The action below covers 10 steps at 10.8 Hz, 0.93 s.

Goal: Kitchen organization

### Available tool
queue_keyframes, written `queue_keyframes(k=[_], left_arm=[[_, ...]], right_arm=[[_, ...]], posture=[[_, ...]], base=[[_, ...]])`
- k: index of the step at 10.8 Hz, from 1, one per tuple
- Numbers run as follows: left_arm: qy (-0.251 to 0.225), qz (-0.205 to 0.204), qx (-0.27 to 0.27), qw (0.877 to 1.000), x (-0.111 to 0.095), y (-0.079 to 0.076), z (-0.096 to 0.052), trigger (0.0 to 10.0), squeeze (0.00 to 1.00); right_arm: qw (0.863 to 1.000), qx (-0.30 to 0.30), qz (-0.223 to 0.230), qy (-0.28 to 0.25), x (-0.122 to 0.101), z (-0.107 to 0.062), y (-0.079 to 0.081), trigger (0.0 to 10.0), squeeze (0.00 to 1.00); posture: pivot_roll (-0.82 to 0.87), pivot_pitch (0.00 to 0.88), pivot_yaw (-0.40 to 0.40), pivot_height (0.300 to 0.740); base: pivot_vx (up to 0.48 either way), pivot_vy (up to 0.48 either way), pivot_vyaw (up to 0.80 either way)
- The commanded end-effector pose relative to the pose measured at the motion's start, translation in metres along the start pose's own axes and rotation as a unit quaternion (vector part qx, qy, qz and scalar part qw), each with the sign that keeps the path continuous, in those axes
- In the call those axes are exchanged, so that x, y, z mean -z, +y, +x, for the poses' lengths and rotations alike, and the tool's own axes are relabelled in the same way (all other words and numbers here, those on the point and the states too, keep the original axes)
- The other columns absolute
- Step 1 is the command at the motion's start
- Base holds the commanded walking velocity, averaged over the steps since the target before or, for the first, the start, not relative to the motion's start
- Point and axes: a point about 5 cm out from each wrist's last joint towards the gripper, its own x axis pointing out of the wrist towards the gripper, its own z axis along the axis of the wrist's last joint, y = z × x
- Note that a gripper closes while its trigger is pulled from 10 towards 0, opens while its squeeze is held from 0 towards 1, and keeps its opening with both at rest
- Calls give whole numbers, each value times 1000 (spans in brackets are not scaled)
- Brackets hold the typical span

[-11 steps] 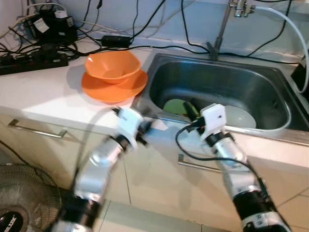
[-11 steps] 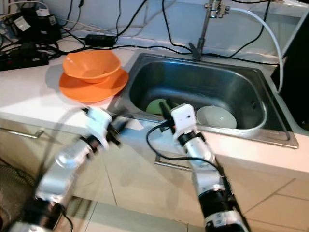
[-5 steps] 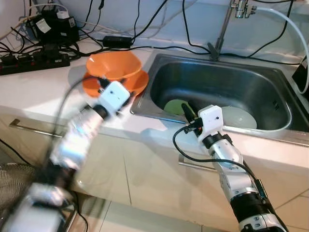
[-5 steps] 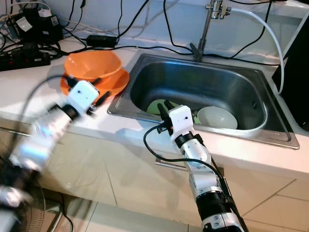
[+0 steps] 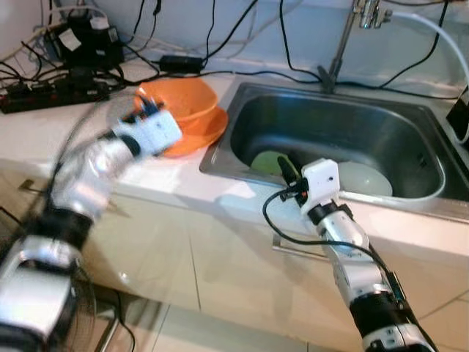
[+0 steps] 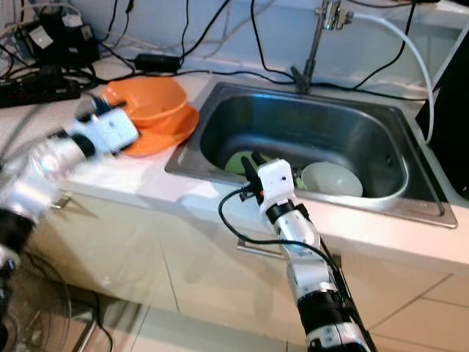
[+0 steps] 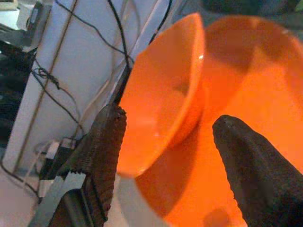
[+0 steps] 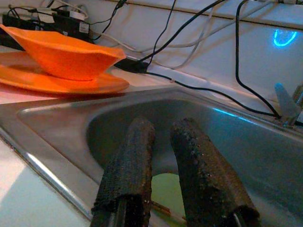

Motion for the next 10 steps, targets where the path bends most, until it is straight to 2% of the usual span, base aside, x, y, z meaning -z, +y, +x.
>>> queue_keyframes(k=[1, 5, 6, 10], left_arm=[[5, 23, 7, 1000, 0, 3, 2, 10000, 0], [19, 54, 24, 998, -5, 14, 11, 10000, 0], [34, 86, 42, 995, -5, 16, 15, 10000, 0], [59, 124, 72, 988, -2, 7, 20, 10000, 0]], right_arm=[[1000, -2, -2, 15, 5, -4, 2, 10000, 0], [1000, 7, 1, 19, 6, -10, 6, 10000, 0], [1000, 12, 5, 23, 8, -16, 6, 10000, 0], [999, 19, 14, 32, 9, -32, 13, 10000, 0]], posture=[[185, 7, 24, 740], [169, 45, 48, 740], [164, 63, 59, 740], [145, 102, 78, 740]], base=[[0, 0, 0], [0, 0, 0], [0, 0, 0], [0, 0, 0]])
